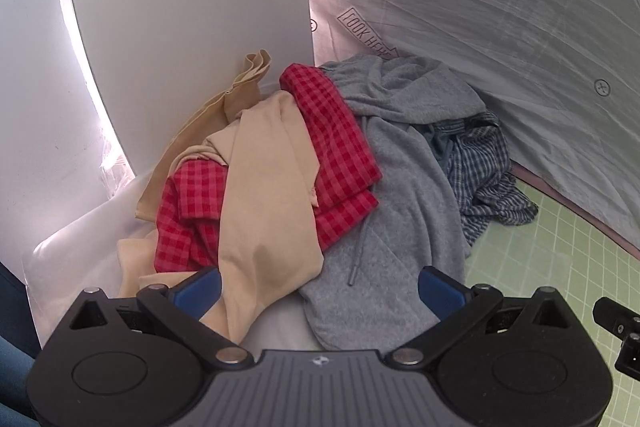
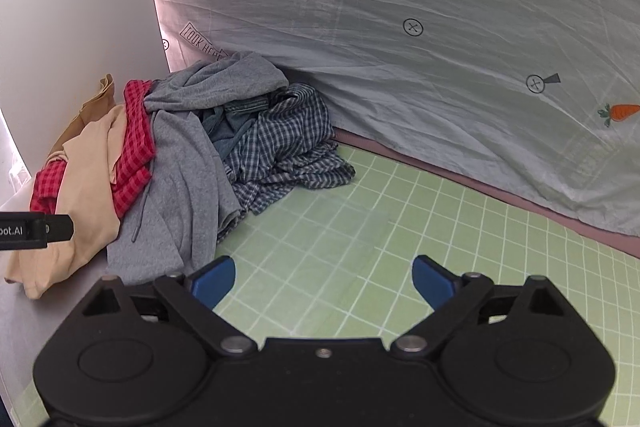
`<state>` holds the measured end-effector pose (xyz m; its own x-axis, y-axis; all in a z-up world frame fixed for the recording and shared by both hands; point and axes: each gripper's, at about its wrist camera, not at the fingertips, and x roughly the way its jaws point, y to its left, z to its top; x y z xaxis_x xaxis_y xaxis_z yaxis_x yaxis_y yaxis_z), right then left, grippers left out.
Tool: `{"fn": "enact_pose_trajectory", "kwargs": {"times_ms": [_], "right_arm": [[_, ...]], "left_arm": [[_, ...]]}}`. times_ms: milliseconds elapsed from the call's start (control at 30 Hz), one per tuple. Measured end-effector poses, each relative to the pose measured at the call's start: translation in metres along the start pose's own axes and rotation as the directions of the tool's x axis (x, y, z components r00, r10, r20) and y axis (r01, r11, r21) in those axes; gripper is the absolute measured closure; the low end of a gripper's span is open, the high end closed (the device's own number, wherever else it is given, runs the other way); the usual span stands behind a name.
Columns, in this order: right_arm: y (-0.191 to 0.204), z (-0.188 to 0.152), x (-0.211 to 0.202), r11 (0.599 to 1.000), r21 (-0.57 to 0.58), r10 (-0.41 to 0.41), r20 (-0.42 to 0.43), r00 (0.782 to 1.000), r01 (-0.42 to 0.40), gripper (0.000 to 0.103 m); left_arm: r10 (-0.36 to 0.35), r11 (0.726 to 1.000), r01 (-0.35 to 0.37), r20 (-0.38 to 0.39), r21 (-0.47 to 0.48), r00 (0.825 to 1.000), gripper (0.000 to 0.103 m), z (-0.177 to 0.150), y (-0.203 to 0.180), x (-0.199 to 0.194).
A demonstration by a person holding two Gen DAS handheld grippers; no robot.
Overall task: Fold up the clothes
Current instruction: 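Reach both tools into the heap and grasp the red gingham shorts, then pull the red shorts out of the heap onto the open mat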
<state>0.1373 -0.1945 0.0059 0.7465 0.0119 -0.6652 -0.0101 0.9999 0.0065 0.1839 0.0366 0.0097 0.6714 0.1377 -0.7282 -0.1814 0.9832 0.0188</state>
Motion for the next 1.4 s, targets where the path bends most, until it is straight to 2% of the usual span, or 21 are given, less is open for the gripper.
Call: {"fn": "enact_pose_trajectory", "kwargs": {"times_ms": [233, 333, 400, 533, 600, 700, 833, 933, 1067, 1133, 1167, 1200, 1267, 1400], "right_arm": [[0.042, 0.050, 0.079, 0.999, -0.026, 0.039, -0.008, 0.999, -0.039, 0.023], [0.068, 0.068, 0.110, 0.996, -0.035, 0.083, -0.013, 0.996, -0.083, 0.034], [0.087, 0.080, 0.128, 0.991, -0.036, 0.127, -0.016, 0.992, -0.128, 0.045], [0.121, 0.093, 0.148, 0.973, -0.030, 0.228, -0.018, 0.974, -0.228, 0.059], [0.132, 0.096, 0.154, 0.962, -0.013, 0.272, -0.020, 0.962, -0.272, 0.065], [0.145, 0.099, 0.162, 0.944, 0.015, 0.329, -0.025, 0.944, -0.329, 0.067], [0.158, 0.097, 0.167, 0.931, 0.021, 0.364, -0.033, 0.931, -0.364, 0.067], [0.163, 0.095, 0.174, 0.918, 0.034, 0.397, -0.055, 0.916, -0.395, 0.068], [0.169, 0.092, 0.183, 0.908, 0.030, 0.418, -0.094, 0.904, -0.417, 0.069], [0.170, 0.091, 0.185, 0.902, 0.021, 0.430, -0.102, 0.897, -0.431, 0.085], [0.169, 0.091, 0.185, 0.897, 0.023, 0.441, -0.106, 0.891, -0.442, 0.098], [0.168, 0.090, 0.184, 0.894, 0.025, 0.448, -0.103, 0.888, -0.448, 0.099], [0.167, 0.088, 0.178, 0.897, 0.009, 0.441, -0.082, 0.894, -0.442, 0.100], [0.159, 0.085, 0.155, 0.920, -0.015, 0.391, -0.025, 0.920, -0.391, 0.101]], "left_arm": [[0.099, 0.993, -0.102, -0.049, -0.060, 0.994, 0.003, 0.032, 0.017, 0.071], [0.114, 0.990, -0.118, -0.068, -0.071, 0.991, 0.012, 0.040, 0.023, 0.094], [0.111, 0.990, -0.117, -0.080, -0.079, 0.991, 0.020, 0.042, 0.027, 0.106], [0.096, 0.989, -0.106, -0.102, -0.100, 0.990, 0.027, 0.044, 0.034, 0.124], [0.082, 0.989, -0.095, -0.115, -0.110, 0.990, 0.031, 0.043, 0.036, 0.130], [0.076, 0.989, -0.090, -0.122, -0.118, 0.990, 0.037, 0.042, 0.036, 0.133], [0.062, 0.991, -0.076, -0.124, -0.114, 0.990, 0.045, 0.042, 0.033, 0.136], [0.045, 0.991, -0.060, -0.125, -0.117, 0.991, 0.054, 0.041, 0.034, 0.138], [0.024, 0.991, -0.040, -0.123, -0.129, 0.992, 0.073, 0.039, 0.037, 0.138], [0.017, 0.991, -0.033, -0.119, -0.131, 0.993, 0.077, 0.039, 0.037, 0.136], [0.013, 0.991, -0.029, -0.115, -0.132, 0.993, 0.079, 0.039, 0.037, 0.135], [0.010, 0.991, -0.024, -0.109, -0.133, 0.994, 0.082, 0.039, 0.038, 0.133], [0.003, 0.990, -0.017, -0.100, -0.138, 0.995, 0.084, 0.039, 0.039, 0.129], [-0.001, 0.989, -0.010, -0.080, -0.146, 0.997, 0.091, 0.038, 0.042, 0.115]]}}
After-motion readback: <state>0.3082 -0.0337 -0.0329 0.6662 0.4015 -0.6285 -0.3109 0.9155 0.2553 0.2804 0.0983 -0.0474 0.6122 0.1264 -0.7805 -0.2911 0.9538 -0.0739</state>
